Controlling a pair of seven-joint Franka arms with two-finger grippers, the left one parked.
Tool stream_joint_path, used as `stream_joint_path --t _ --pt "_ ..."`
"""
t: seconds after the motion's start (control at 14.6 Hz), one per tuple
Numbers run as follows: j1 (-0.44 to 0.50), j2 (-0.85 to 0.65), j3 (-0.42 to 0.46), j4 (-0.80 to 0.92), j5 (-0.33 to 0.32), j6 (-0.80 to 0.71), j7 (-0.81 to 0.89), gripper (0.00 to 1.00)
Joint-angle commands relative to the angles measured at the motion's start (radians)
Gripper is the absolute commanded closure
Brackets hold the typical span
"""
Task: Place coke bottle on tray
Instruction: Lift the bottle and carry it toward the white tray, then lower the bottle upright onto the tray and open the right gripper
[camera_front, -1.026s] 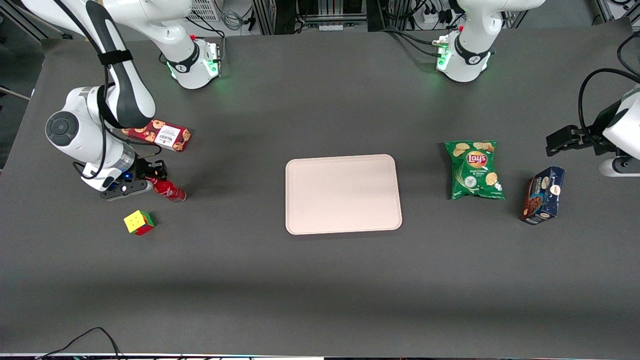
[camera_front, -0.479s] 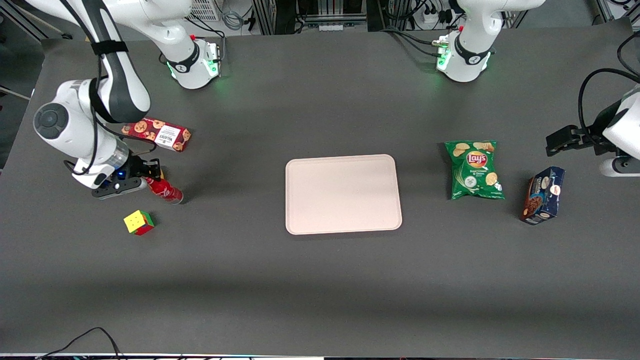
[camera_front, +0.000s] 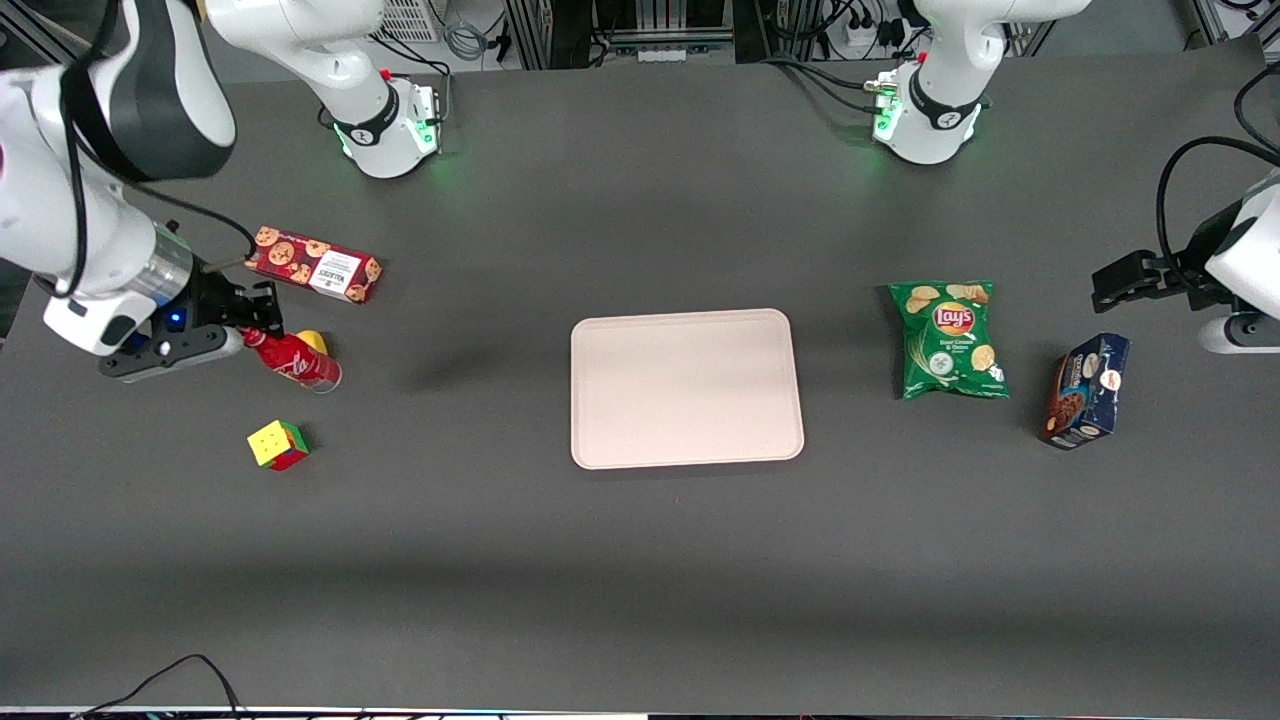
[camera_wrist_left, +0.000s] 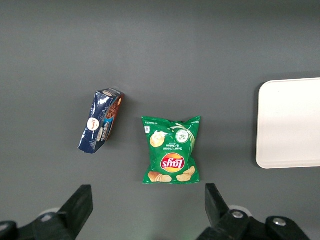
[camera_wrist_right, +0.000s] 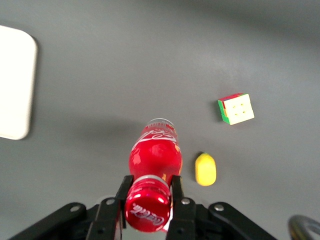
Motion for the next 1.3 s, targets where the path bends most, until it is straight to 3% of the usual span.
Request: stream_joint_path --t 0.0,0.34,0.82,0.96,1.23 --pt "0.008 0.048 0.107 0.207 0.007 -0.151 0.191 1.0" --pt "0.039 0.19 0.299 0.383 0.006 -0.165 0.529 1.0" --pt "0.279 0.482 0.292 0.607 -0.019 -0.144 0.854 1.0" --pt "0.306 0.536 0.295 0.609 -0.065 -0.081 0.9 1.0" --pt "0.339 0.649 0.293 0.597 -0.091 0.049 0.954 1.0"
